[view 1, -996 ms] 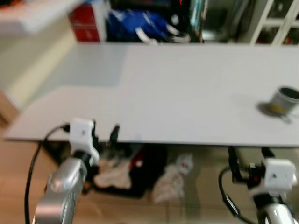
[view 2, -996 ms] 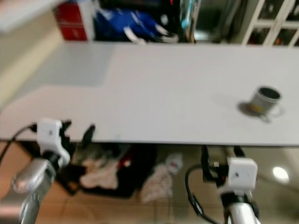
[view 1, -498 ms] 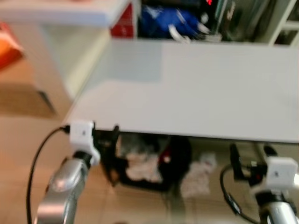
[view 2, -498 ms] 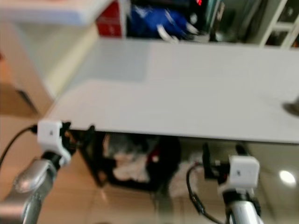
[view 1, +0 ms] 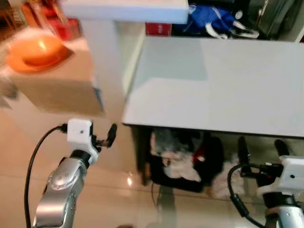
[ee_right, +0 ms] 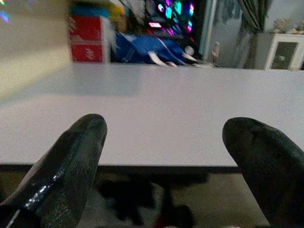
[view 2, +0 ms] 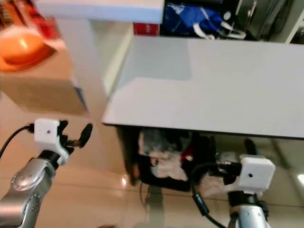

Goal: Setting the table

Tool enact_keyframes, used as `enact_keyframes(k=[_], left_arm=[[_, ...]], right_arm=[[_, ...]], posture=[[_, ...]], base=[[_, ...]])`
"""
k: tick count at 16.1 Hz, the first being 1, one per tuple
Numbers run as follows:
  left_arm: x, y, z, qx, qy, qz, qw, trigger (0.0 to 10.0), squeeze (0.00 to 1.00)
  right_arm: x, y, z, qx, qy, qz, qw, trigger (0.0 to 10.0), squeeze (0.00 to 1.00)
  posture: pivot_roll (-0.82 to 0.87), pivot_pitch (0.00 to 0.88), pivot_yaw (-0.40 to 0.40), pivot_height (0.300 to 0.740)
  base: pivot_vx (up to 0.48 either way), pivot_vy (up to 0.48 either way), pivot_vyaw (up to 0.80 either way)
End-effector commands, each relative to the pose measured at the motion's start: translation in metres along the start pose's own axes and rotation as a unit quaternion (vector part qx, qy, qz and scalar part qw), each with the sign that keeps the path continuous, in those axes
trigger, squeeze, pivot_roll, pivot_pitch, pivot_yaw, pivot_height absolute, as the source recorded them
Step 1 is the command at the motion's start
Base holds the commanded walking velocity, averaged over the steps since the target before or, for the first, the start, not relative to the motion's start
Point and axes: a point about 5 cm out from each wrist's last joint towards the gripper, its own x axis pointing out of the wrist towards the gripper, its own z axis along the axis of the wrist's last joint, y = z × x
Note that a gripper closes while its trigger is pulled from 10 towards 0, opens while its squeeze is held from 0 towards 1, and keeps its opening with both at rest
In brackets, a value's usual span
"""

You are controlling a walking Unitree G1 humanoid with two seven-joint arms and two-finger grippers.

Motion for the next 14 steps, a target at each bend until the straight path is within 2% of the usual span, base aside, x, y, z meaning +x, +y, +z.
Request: enact_keyframes(k=[1, 14], left_arm=[[0.001, 0.001, 0.005, 0.014, -0.009, -0.002, 1.000, 10.0, 0.00], [0.015, 0.002, 0.003, 0.019, -0.007, -0.017, 1.000, 10.0, 0.00]], right_arm=[[0.000, 0.001, 0.005, 0.005, -0.008, 0.001, 1.000, 10.0, 0.00], [-0.005, 0.003, 0.000, 0.002, 0.014, 0.004, 1.000, 10.0, 0.00]], posture=[[-0.06, 0.000, -0.010, 0.740], [-0.06, 0.000, 0.000, 0.740]], base=[[0.000, 0.480, 0.00], [0.000, 0.480, 0.00]])
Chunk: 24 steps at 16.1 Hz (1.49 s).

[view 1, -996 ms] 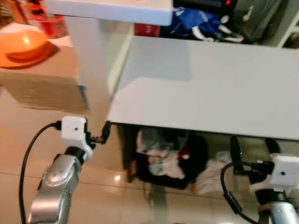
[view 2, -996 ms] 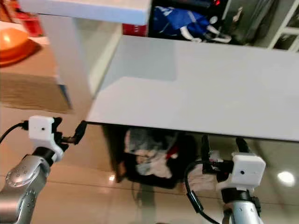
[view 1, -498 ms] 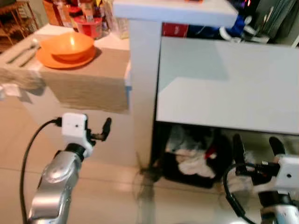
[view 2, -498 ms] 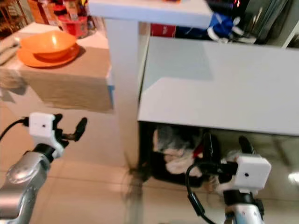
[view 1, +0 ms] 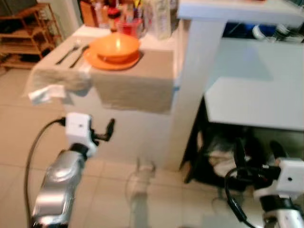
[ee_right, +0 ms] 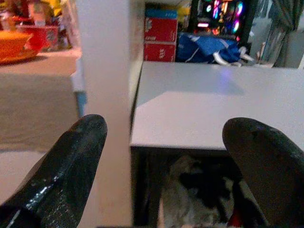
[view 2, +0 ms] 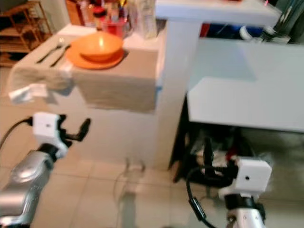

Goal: Setting the table

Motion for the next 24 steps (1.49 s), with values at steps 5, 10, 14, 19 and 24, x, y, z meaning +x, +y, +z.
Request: enact_keyframes(k=[5, 10, 14, 19, 24], left_arm=[[0.003, 0.012, 0.006, 0.025, -0.007, 0.008, 1.000, 10.0, 0.00], [0.007, 0.011, 0.013, 0.059, -0.025, 0.003, 0.998, 10.0, 0.00], [0.009, 0.002, 0.019, 0.051, -0.046, -0.018, 0.997, 10.0, 0.00], [0.010, -0.005, 0.020, 0.057, -0.050, -0.033, 0.997, 10.0, 0.00], [0.010, -0.009, 0.022, 0.061, -0.054, -0.042, 0.996, 10.0, 0.00]], right_arm=[[0.009, 0.003, 0.003, 0.003, -0.012, -0.001, 1.000, 10.0, 0.00], [0.008, 0.004, 0.000, -0.004, -0.008, 0.000, 1.000, 10.0, 0.00], [0.009, 0.001, 0.013, -0.022, -0.042, -0.013, 0.999, 10.0, 0.00], [0.057, 0.002, -0.019, -0.026, -0.013, -0.021, 0.999, 10.0, 0.00], [0.059, 0.002, -0.027, -0.026, -0.012, -0.022, 0.999, 10.0, 0.00]], posture=[[-0.04, 0.000, 0.005, 0.740], [-0.05, 0.000, 0.006, 0.740], [-0.05, 0.000, 0.007, 0.740], [-0.05, 0.000, 0.010, 0.740], [-0.05, 0.000, 0.013, 0.740]], base=[[0.000, 0.480, 0.00], [0.000, 0.192, 0.00], [0.480, 0.000, 0.00], [0.480, 0.000, 0.00], [0.480, 0.000, 0.00]])
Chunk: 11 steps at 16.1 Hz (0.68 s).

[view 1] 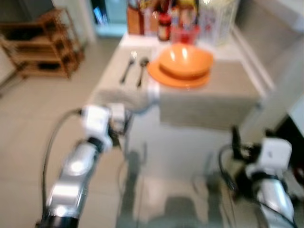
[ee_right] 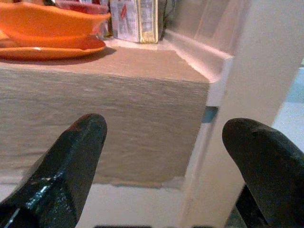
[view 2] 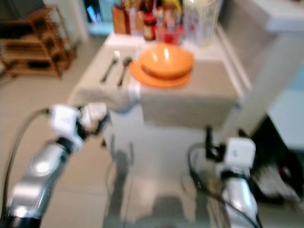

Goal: Setting the table

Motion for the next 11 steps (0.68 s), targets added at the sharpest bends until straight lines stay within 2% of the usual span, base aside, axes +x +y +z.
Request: enact_keyframes(k=[1, 2, 3, 7, 11], left_arm=[[-0.0042, 0.0107, 0.0048, 0.018, -0.007, 0.017, 1.000, 10.0, 0.00], [-0.0042, 0.0104, 0.0049, 0.020, -0.007, 0.015, 1.000, 10.0, 0.00], [-0.0034, 0.0097, 0.0069, 0.029, -0.013, 0.014, 0.999, 10.0, 0.00], [-0.0032, 0.0068, 0.0122, 0.016, -0.026, 0.010, 0.999, 10.0, 0.00], [-0.0032, 0.0079, 0.0127, 0.009, -0.028, 0.011, 1.000, 10.0, 0.00]], right_arm=[[0.0025, 0.0079, 0.0065, 0.006, -0.022, 0.012, 1.000, 10.0, 0.00], [0.0025, 0.0080, 0.0062, 0.006, -0.022, 0.011, 1.000, 10.0, 0.00], [0.0028, 0.0079, 0.0054, 0.005, -0.023, 0.012, 1.000, 10.0, 0.00], [0.0031, 0.0071, 0.0037, 0.004, -0.026, 0.011, 1.000, 10.0, 0.00], [0.0026, 0.0076, 0.0023, 0.004, -0.026, 0.010, 1.000, 10.0, 0.00]], posture=[[-0.05, 0.000, 0.013, 0.740], [-0.05, 0.000, 0.013, 0.740], [-0.05, 0.000, 0.014, 0.740], [-0.05, 0.000, 0.013, 0.740], [-0.05, 0.000, 0.016, 0.740]], base=[[0.480, 0.000, 0.00], [0.480, 0.000, 0.00], [0.000, 0.000, 0.00], [0.000, 0.000, 0.00], [0.270, -0.392, 0.00]])
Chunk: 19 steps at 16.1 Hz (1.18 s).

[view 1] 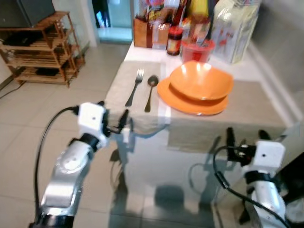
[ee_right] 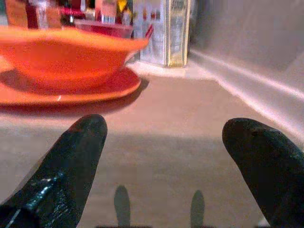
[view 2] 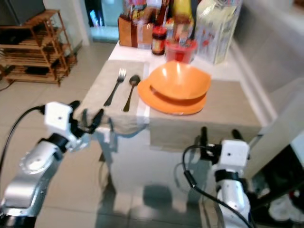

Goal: Setting the table

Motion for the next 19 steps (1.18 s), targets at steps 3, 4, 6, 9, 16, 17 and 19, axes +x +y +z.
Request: enact_keyframes(k=[3, 4, 6, 9, 16, 17, 19], left_arm=[[0.003, -0.005, 0.001, -0.002, 0.000, -0.010, 1.000, 10.0, 0.00], [0.003, -0.005, 0.001, -0.002, 0.000, -0.010, 1.000, 10.0, 0.00], [0.003, -0.005, 0.001, -0.001, 0.000, -0.006, 1.000, 10.0, 0.00], [0.009, 0.002, 0.011, 0.025, -0.003, 0.012, 1.000, 10.0, 0.00], [0.045, 0.000, 0.080, -0.113, -0.012, -0.048, 0.992, 10.0, 0.00], [0.048, -0.001, 0.083, -0.137, -0.008, -0.052, 0.989, 10.0, 0.00], [0.061, -0.011, 0.082, -0.221, 0.043, -0.071, 0.972, 10.0, 0.00]], right_arm=[[0.001, -0.004, 0.002, -0.006, -0.006, -0.005, 1.000, 10.0, 0.00], [0.001, -0.004, 0.002, -0.006, -0.006, -0.005, 1.000, 10.0, 0.00], [0.001, -0.004, 0.001, -0.007, -0.006, -0.004, 1.000, 10.0, 0.00], [0.000, -0.004, 0.001, -0.007, -0.004, -0.003, 1.000, 10.0, 0.00], [-0.005, -0.004, -0.001, -0.008, 0.002, -0.003, 1.000, 10.0, 0.00], [-0.005, -0.004, -0.002, -0.008, 0.002, -0.003, 1.000, 10.0, 0.00], [-0.005, -0.001, -0.004, -0.005, 0.005, -0.003, 1.000, 10.0, 0.00]], posture=[[-0.05, 0.000, 0.016, 0.740], [-0.05, 0.000, 0.015, 0.740], [-0.05, 0.000, 0.015, 0.740], [-0.05, 0.000, 0.010, 0.740], [-0.06, 0.000, 0.013, 0.740], [-0.06, 0.000, 0.013, 0.740], [-0.06, 0.000, 0.023, 0.740]], base=[[0.335, -0.340, 0.00], [0.341, -0.334, 0.00], [0.354, -0.321, 0.00], [0.150, 0.000, 0.00], [0.000, 0.000, 0.00], [0.000, 0.000, 0.00], [0.000, 0.000, 0.00]])
